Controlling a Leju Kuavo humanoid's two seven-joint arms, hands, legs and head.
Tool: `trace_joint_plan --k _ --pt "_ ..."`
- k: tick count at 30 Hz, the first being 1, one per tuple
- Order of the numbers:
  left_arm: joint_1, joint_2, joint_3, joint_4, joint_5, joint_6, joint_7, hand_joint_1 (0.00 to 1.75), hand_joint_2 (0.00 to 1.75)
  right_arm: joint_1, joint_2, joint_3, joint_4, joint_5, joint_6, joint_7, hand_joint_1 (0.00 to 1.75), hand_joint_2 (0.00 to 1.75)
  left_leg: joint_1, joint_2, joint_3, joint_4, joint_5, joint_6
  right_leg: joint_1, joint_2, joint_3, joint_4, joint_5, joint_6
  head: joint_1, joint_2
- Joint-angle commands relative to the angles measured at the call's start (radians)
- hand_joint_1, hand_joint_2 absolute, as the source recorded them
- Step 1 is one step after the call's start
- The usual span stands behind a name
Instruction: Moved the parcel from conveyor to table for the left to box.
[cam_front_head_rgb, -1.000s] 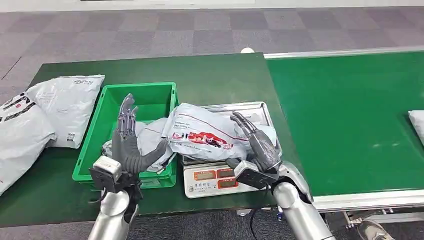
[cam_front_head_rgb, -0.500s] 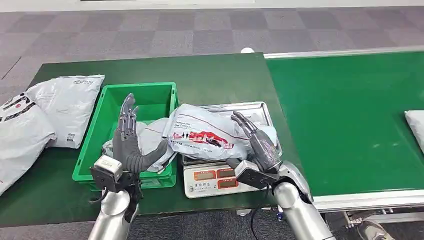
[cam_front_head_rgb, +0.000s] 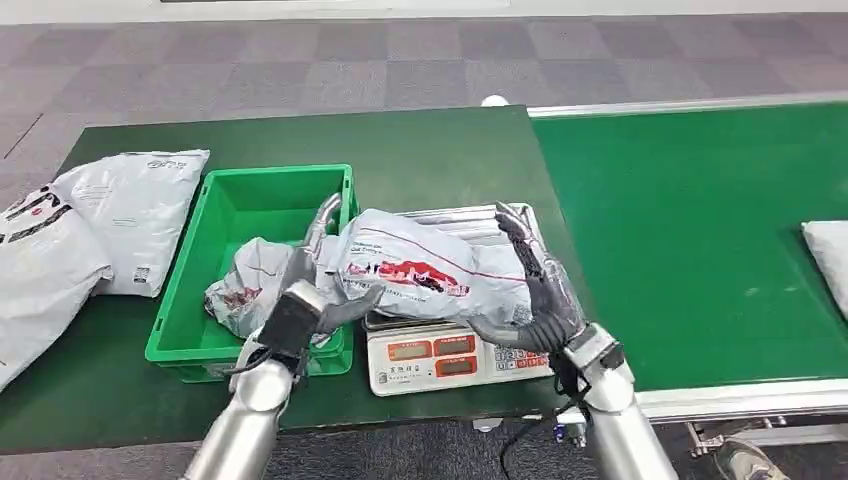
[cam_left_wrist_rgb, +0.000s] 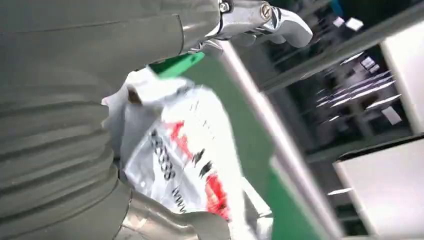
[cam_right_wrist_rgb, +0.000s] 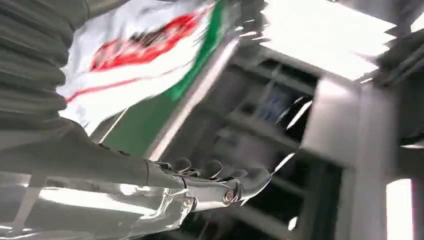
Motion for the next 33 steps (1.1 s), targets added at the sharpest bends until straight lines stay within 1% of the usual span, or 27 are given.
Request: trace_joint_plan --k 1,3,6,8,12,15,16,18,19,20,21,24,25,26,27,28,29,33 --pt "-0.434 -0.099 -0.209 0.696 -0.382 0.176 0.335 0.0 1.75 -0.078 0.067 -0.1 0.037 -0.082 0.194 -0.003 0.0 1.75 0.0 -0.009 0.0 -0.001 0.003 0.0 0.0 -0.008 0.003 -0.001 0.0 0.0 0.0 0.0" --pt "-0.448 -0.104 -0.223 0.709 -0.426 0.172 0.367 0.0 1.75 -0.083 0.072 -0.1 0.047 -0.082 0.195 -0.003 0.0 1.75 0.001 -0.007 -0.001 0.001 0.003 0.001 0.001 -0.006 0.002 0.0 0.001 0.0 0.0 0.0" --pt "-0.443 -0.106 -0.219 0.698 -0.447 0.15 0.371 0.0 1.75 -0.086 0.075 -0.107 0.046 -0.086 0.209 -0.003 0.0 1.75 0.0 0.0 0.0 0.0 0.003 0.002 0.0 0.0 0.002 -0.001 0.003 0.001 0.0 0.0" --pt "-0.438 -0.109 -0.217 0.691 -0.468 0.14 0.378 0.0 1.75 -0.089 0.077 -0.113 0.043 -0.091 0.223 -0.003 0.0 1.75 0.0 0.001 0.002 -0.002 0.003 0.002 0.0 0.001 0.004 -0.003 0.004 0.001 0.0 0.0" --pt "-0.438 -0.109 -0.218 0.69 -0.474 0.139 0.383 0.0 1.75 -0.09 0.077 -0.114 0.043 -0.094 0.229 -0.003 0.0 1.75 0.0 0.0 0.0 0.0 0.002 0.001 0.0 0.001 0.001 -0.001 0.003 0.001 0.0 0.0" --pt "-0.444 -0.112 -0.249 0.708 -0.558 0.128 0.448 0.0 1.75 -0.086 0.08 -0.12 0.03 -0.094 0.244 -0.003 0.0 1.75 0.0 0.001 0.001 -0.001 0.002 0.001 0.0 0.002 0.003 -0.002 0.003 0.001 0.0 0.0" --pt "-0.443 -0.114 -0.251 0.709 -0.57 0.126 0.453 0.0 1.75 -0.086 0.081 -0.121 0.028 -0.094 0.245 -0.003 0.0 1.75 0.0 0.0 0.0 -0.001 0.003 0.001 0.0 0.001 0.001 -0.001 0.003 0.001 0.0 0.0" --pt "-0.448 -0.119 -0.281 0.738 -0.65 0.072 0.508 0.0 1.75 -0.088 0.082 -0.124 0.031 -0.089 0.252 -0.003 0.0 1.75 0.0 0.0 0.0 -0.001 0.003 0.002 0.0 0.001 0.002 -0.002 0.003 0.001 0.0 0.0" --pt "-0.448 -0.123 -0.281 0.751 -0.663 0.045 0.519 0.0 1.75 -0.09 0.081 -0.124 0.035 -0.088 0.252 -0.003 0.0 1.75 0.0 0.0 -0.001 0.0 0.003 0.002 0.0 0.001 0.0 0.0 0.003 0.001 0.0 0.0" --pt "-0.447 -0.125 -0.285 0.762 -0.679 0.019 0.527 0.0 1.75 -0.093 0.08 -0.124 0.039 -0.086 0.252 -0.003 0.0 1.75 0.0 0.001 0.001 -0.001 0.003 0.002 0.0 0.002 0.002 -0.002 0.004 0.001 0.0 0.0" --pt "-0.441 -0.127 -0.282 0.768 -0.675 -0.014 0.521 0.0 1.75 -0.096 0.079 -0.123 0.045 -0.084 0.248 -0.003 0.0 1.75 0.0 0.0 0.0 -0.001 0.003 0.002 0.0 0.001 0.001 -0.001 0.003 0.001 0.0 0.0" --pt "-0.427 -0.127 -0.296 0.777 -0.66 -0.078 0.486 0.0 1.75 -0.103 0.08 -0.123 0.063 -0.078 0.24 -0.003 0.0 1.75 0.0 0.001 0.003 -0.004 0.003 0.002 0.0 0.003 0.004 -0.004 0.004 0.001 0.0 0.0" --pt "-0.423 -0.127 -0.301 0.779 -0.648 -0.098 0.476 0.0 1.75 -0.105 0.079 -0.121 0.068 -0.076 0.238 -0.003 0.0 1.75 0.0 0.001 0.001 -0.001 0.002 0.002 0.0 0.002 0.002 -0.002 0.003 0.001 0.0 0.0" --pt "-0.419 -0.127 -0.303 0.78 -0.643 -0.103 0.475 0.4 1.75 -0.106 0.08 -0.121 0.07 -0.074 0.235 -0.003 0.0 1.75 -0.001 0.001 0.0 -0.001 0.002 0.002 0.0 0.002 0.001 -0.001 0.003 0.001 0.0 0.0" --pt "-0.412 -0.127 -0.303 0.779 -0.634 -0.109 0.462 1.75 1.75 -0.107 0.08 -0.121 0.073 -0.069 0.228 -0.003 0.0 1.75 0.0 0.002 0.002 -0.002 0.003 0.001 0.0 0.003 0.003 -0.003 0.004 0.001 0.0 0.0" --pt "-0.405 -0.127 -0.29 0.784 -0.612 -0.117 0.452 1.75 1.75 -0.107 0.082 -0.126 0.085 -0.061 0.211 -0.003 0.0 1.75 -0.001 0.001 0.001 -0.001 0.002 0.002 -0.001 0.001 0.002 -0.001 0.003 0.001 0.0 0.0" --pt "-0.402 -0.127 -0.286 0.787 -0.609 -0.117 0.448 1.75 1.75 -0.105 0.084 -0.13 0.09 -0.056 0.203 -0.003 0.0 1.75 0.0 0.001 0.003 -0.003 0.003 0.002 0.0 0.002 0.005 -0.003 0.004 0.001 0.0 0.0" --pt "-0.397 -0.124 -0.281 0.788 -0.606 -0.114 0.442 1.75 1.75 -0.102 0.082 -0.133 0.088 -0.058 0.204 -0.003 0.0 1.75 -0.001 0.0 0.002 -0.002 0.003 0.002 -0.001 0.001 0.004 -0.003 0.003 0.001 0.0 0.0"
